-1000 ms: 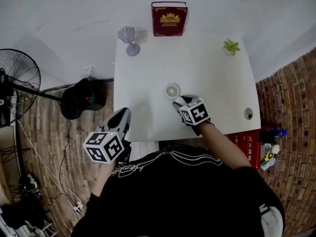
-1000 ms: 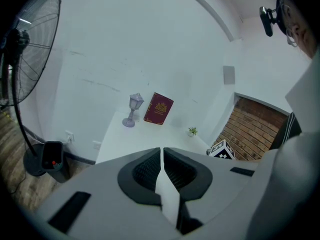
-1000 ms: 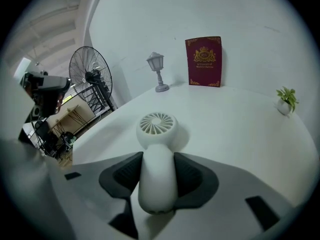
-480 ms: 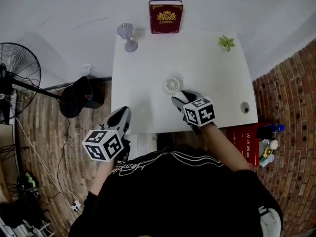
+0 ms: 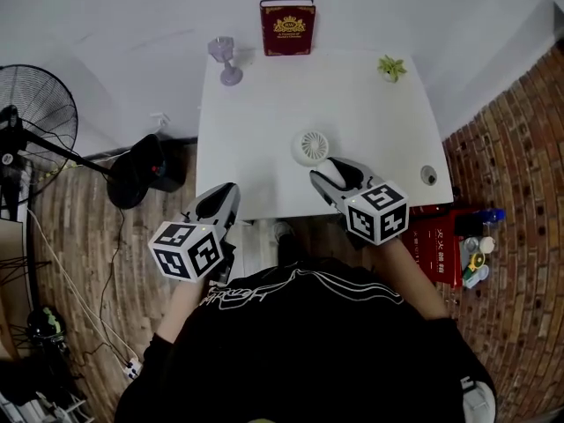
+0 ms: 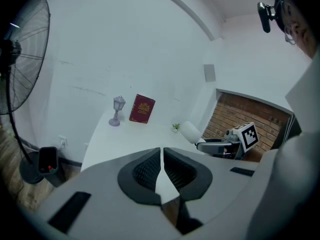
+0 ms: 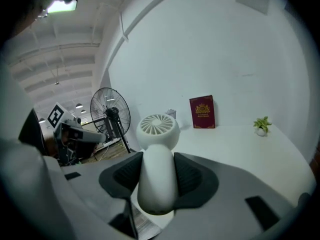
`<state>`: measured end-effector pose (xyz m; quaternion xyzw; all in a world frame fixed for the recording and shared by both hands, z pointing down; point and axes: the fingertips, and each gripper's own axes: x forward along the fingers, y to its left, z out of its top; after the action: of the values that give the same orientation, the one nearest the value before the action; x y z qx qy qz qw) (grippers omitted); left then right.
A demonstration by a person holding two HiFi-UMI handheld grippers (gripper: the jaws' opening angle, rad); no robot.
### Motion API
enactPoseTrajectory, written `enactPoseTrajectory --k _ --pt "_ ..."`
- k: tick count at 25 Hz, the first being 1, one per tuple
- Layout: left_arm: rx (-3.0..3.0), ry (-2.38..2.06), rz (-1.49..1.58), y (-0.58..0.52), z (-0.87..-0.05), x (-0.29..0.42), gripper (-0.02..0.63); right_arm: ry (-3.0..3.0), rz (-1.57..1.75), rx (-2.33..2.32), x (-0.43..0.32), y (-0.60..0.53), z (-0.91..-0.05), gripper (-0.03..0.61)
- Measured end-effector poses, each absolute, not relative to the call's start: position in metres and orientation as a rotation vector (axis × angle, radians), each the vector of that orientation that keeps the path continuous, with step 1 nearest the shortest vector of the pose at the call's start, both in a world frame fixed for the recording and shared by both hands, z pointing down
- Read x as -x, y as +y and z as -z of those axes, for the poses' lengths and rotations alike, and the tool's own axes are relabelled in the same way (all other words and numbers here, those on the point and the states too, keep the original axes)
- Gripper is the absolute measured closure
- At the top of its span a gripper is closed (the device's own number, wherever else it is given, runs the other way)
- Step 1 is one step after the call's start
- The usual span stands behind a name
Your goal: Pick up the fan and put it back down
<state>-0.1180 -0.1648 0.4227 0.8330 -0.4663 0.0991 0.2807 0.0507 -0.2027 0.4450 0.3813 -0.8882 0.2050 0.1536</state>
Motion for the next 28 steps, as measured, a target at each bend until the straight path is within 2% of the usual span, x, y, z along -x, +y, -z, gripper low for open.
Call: enactPoseTrajectory --k 14,28 --pt "-2.255 -1.217 -0.311 -0.109 -0.425 0.102 0.571 -2.676 -0.512 -1.139 -0.063 -0.131 -0.414 0.385" --pt "-2.267 -1.208 -0.297 -0.108 -0.422 0.100 0.571 -2.661 -0.492 -1.144 -0.063 -0.133 -0.414 0.385"
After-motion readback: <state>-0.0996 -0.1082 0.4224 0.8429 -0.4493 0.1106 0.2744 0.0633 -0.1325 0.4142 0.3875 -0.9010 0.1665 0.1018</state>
